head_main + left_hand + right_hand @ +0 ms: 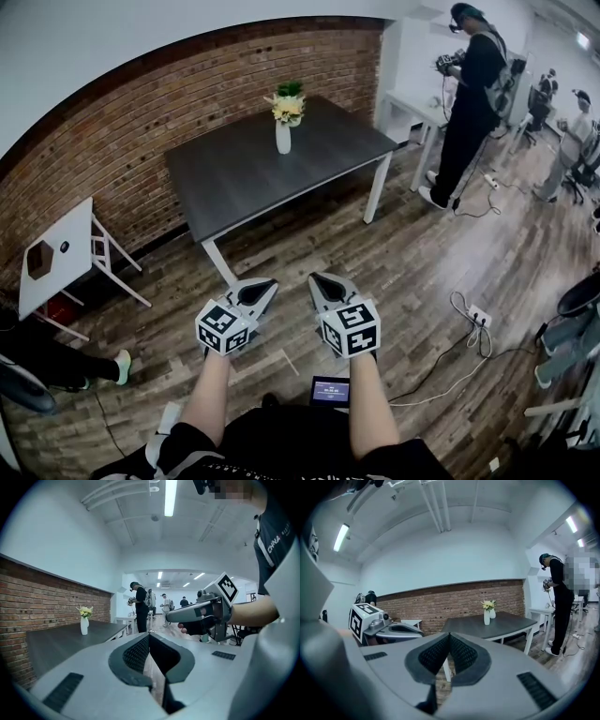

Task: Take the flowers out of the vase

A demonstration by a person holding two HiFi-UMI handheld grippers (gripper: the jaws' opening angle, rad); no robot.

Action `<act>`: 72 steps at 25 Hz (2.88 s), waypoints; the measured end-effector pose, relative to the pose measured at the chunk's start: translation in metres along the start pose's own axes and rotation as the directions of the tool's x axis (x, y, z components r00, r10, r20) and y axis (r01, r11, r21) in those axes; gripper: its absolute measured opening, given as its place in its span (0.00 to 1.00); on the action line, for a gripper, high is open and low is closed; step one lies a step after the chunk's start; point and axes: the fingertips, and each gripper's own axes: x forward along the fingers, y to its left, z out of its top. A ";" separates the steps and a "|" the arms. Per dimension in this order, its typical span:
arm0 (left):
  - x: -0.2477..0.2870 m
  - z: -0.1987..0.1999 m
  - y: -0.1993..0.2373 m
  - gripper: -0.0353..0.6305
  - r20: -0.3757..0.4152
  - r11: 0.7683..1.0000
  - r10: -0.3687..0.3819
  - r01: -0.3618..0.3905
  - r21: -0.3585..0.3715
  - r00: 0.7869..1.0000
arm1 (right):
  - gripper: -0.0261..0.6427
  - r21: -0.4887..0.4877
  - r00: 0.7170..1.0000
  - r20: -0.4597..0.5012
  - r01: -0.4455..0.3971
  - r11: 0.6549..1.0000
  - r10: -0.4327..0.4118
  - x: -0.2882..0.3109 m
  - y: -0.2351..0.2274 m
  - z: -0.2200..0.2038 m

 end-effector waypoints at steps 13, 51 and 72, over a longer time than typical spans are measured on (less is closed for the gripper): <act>0.016 -0.002 0.000 0.06 -0.019 1.000 0.009 -0.009 -0.015 1.000 | 0.05 0.011 1.000 -0.017 -0.025 1.000 0.025 0.001 -0.014 -0.004; 0.177 0.000 0.217 0.06 -0.005 0.998 0.016 -0.016 -0.062 1.000 | 0.05 0.008 0.997 -0.076 0.034 0.999 -0.033 0.192 -0.187 0.040; 0.287 0.003 0.386 0.06 -0.035 0.989 0.125 -0.127 -0.079 0.992 | 0.05 0.035 0.994 -0.090 -0.052 0.998 0.055 0.353 -0.308 0.067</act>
